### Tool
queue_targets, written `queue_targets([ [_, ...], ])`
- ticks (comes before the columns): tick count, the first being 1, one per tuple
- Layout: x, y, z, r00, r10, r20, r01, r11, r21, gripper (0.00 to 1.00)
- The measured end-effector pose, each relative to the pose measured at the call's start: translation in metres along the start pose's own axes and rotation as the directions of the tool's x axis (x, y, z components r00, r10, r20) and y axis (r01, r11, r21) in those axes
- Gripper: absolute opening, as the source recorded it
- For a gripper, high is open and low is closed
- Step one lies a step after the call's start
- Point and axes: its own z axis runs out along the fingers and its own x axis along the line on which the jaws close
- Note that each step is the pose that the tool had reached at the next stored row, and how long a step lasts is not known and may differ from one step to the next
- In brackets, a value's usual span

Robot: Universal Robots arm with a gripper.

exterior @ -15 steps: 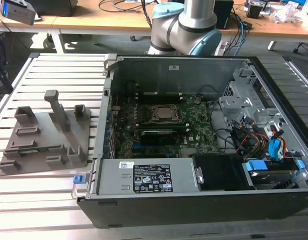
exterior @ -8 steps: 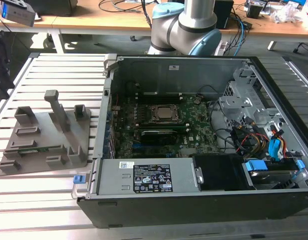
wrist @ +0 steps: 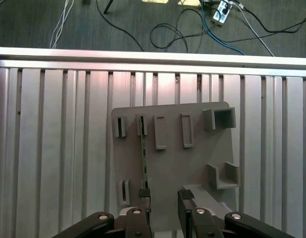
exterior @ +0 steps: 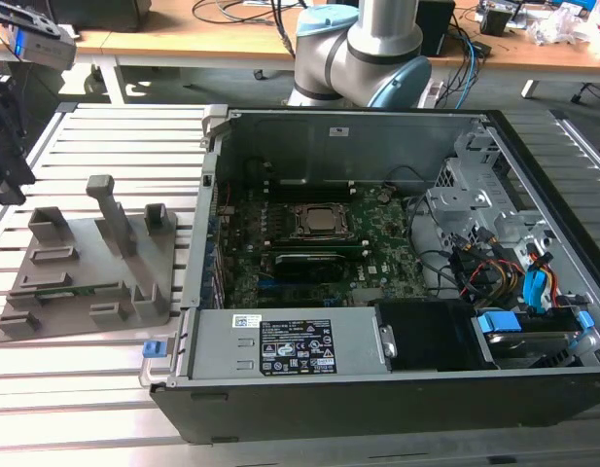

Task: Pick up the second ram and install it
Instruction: 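Pick up the second ram and move it above second insertion slot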

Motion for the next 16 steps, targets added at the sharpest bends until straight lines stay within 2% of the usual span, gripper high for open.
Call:
queue_targets([
  [16,0.0003,-0.0006,0.0133,1.0,0.0,0.0,0.0,1.0,0.0001,0.36],
])
